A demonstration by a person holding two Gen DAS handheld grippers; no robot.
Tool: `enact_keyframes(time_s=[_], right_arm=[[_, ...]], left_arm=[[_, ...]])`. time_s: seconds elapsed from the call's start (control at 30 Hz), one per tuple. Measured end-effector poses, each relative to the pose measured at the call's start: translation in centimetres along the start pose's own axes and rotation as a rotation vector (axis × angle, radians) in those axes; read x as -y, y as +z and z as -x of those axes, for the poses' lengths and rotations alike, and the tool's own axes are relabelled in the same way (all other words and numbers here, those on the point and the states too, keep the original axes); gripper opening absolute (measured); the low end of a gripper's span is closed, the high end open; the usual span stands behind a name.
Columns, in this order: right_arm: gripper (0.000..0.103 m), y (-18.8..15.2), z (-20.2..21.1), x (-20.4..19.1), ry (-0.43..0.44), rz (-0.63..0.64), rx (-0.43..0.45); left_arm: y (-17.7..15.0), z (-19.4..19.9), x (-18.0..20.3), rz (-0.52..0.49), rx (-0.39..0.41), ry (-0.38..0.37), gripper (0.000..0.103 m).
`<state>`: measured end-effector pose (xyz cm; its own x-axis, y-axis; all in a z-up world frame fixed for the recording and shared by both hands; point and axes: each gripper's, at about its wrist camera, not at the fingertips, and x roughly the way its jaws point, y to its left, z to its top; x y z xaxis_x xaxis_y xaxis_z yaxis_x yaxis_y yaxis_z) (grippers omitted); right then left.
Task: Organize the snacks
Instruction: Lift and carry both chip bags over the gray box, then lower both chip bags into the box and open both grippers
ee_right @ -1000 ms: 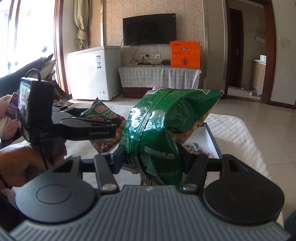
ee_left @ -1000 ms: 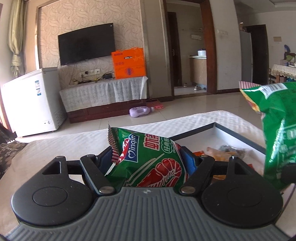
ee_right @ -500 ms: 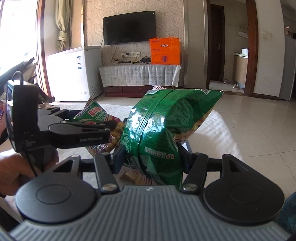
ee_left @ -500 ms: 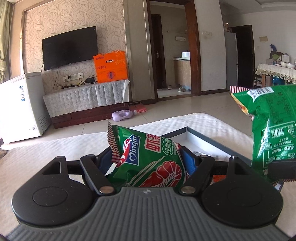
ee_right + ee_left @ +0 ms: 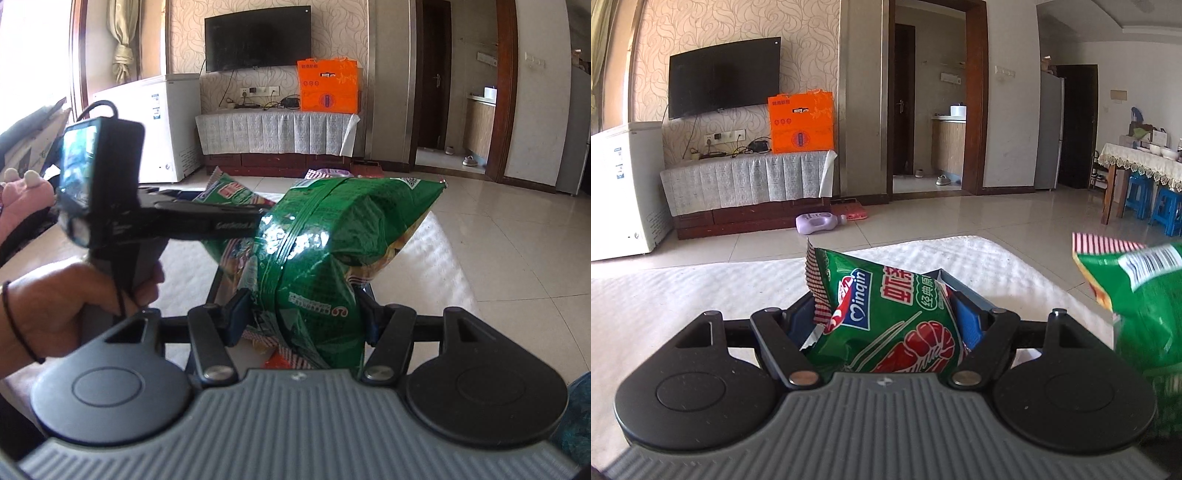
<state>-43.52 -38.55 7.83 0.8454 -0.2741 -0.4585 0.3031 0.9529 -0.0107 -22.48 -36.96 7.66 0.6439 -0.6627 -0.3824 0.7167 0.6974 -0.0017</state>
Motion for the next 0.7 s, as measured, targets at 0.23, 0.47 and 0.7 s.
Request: enact_keyframes(time_s=[0.23,0.47,0.7], right_arm=[[0.062,-0.1,-0.6,0.4,0.006,0.012,-0.032],[0.062,0.4,-1.4,0.2,0.006,0.023,-0.054],[0.062,0.3,-1.9,0.1,0.008,0.026,-0.059]], left_arm=[[0.5,-3.8,1.4,0.029,-0.017,-0.016,0.08],[0.6,-5.9,2.0,-0.002,-0.052,0.015,0.095],[-0.2,-5.9,1.8,-0.014,-0.075,0.015,0.101]])
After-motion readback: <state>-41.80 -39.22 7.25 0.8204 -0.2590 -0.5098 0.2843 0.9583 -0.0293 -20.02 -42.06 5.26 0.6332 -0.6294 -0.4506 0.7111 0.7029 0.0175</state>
